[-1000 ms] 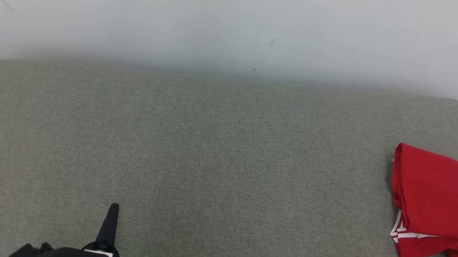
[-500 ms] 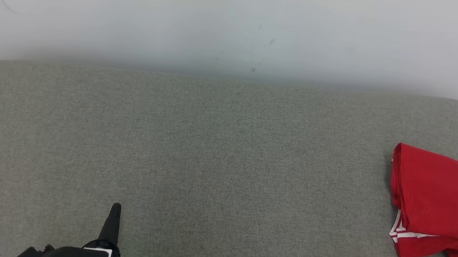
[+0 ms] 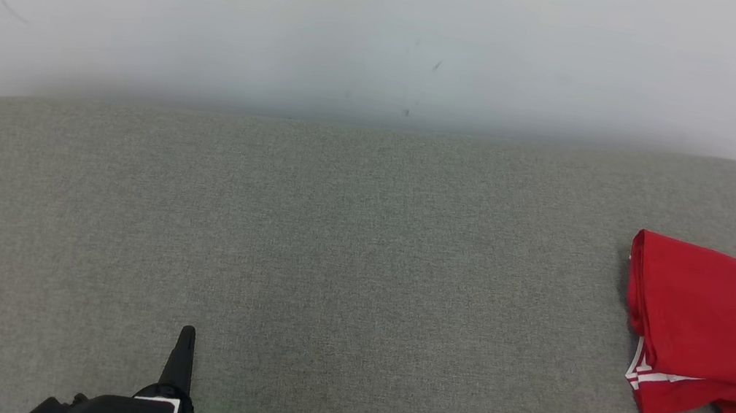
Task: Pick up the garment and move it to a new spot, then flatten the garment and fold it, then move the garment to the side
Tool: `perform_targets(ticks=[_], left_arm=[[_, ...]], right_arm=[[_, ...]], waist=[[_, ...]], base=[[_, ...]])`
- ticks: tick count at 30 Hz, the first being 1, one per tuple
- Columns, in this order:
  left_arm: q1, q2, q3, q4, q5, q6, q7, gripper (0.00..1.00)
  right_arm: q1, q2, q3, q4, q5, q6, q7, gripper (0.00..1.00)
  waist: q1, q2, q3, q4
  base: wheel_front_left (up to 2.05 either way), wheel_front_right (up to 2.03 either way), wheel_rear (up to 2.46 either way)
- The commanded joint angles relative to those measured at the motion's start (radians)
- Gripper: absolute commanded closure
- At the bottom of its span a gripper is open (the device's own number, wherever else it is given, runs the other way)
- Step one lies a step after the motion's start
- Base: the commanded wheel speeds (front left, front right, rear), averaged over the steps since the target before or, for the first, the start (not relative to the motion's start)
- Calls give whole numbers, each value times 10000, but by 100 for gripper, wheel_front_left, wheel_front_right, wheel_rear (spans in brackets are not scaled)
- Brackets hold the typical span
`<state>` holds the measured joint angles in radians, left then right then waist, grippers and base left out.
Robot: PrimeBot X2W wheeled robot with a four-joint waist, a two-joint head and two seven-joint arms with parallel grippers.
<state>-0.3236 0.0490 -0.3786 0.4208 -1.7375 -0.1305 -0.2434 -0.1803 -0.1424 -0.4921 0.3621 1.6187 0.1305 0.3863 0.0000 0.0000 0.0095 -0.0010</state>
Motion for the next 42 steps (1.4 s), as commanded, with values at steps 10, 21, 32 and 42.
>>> perform_targets(ticks=[10, 21, 32, 42], left_arm=[[-38, 2, -11, 36, -27, -37, -29, 100], [-38, 2, -10, 35, -28, -37, -30, 100], [-37, 2, -11, 34, -28, -37, -30, 100], [-37, 2, -11, 33, -29, -37, -31, 100]], right_arm=[[-73, 76, -93, 3, -89, 4, 87, 100], [-92, 112, -157, 6, -170, 4, 112, 100], [-105, 151, -212, 7, -207, 4, 160, 100], [-123, 178, -263, 9, -260, 4, 193, 100]], waist=[[0, 0, 0, 0], [0, 0, 0, 0], [0, 0, 0, 1], [0, 0, 0, 1]], base=[[0, 0, 0], [0, 0, 0], [0, 0, 0], [0, 0, 0]])
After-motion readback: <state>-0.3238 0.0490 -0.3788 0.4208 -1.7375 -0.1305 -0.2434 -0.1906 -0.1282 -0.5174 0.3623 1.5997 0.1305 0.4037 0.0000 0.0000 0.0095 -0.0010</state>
